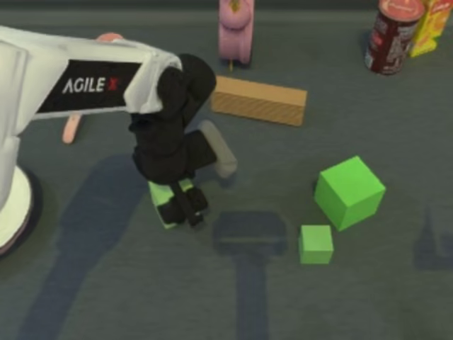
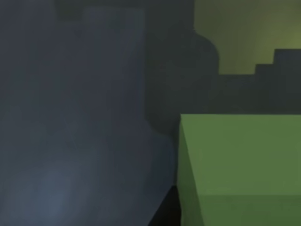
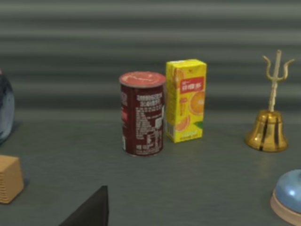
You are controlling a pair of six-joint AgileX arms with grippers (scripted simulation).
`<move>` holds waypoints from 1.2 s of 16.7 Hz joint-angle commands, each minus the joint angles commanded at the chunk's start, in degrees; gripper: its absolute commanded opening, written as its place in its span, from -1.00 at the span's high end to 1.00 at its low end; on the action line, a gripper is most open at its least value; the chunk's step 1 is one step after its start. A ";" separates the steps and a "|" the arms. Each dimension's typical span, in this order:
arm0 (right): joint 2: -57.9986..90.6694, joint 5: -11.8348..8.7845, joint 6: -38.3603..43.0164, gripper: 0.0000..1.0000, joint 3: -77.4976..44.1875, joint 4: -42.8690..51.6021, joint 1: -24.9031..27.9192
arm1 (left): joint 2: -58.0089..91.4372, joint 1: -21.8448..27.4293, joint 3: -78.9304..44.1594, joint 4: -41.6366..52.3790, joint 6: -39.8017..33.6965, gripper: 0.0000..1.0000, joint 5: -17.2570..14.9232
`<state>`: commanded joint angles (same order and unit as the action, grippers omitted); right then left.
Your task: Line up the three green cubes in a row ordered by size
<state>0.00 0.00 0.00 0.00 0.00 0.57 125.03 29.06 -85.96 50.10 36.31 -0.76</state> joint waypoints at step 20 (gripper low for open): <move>0.00 0.00 0.00 -1.00 0.00 0.00 0.00 | -3.01 10.27 -14.08 17.44 4.45 1.00 0.03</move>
<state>0.00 0.00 0.00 0.00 0.00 0.57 122.02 39.33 -100.04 67.55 40.77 -0.73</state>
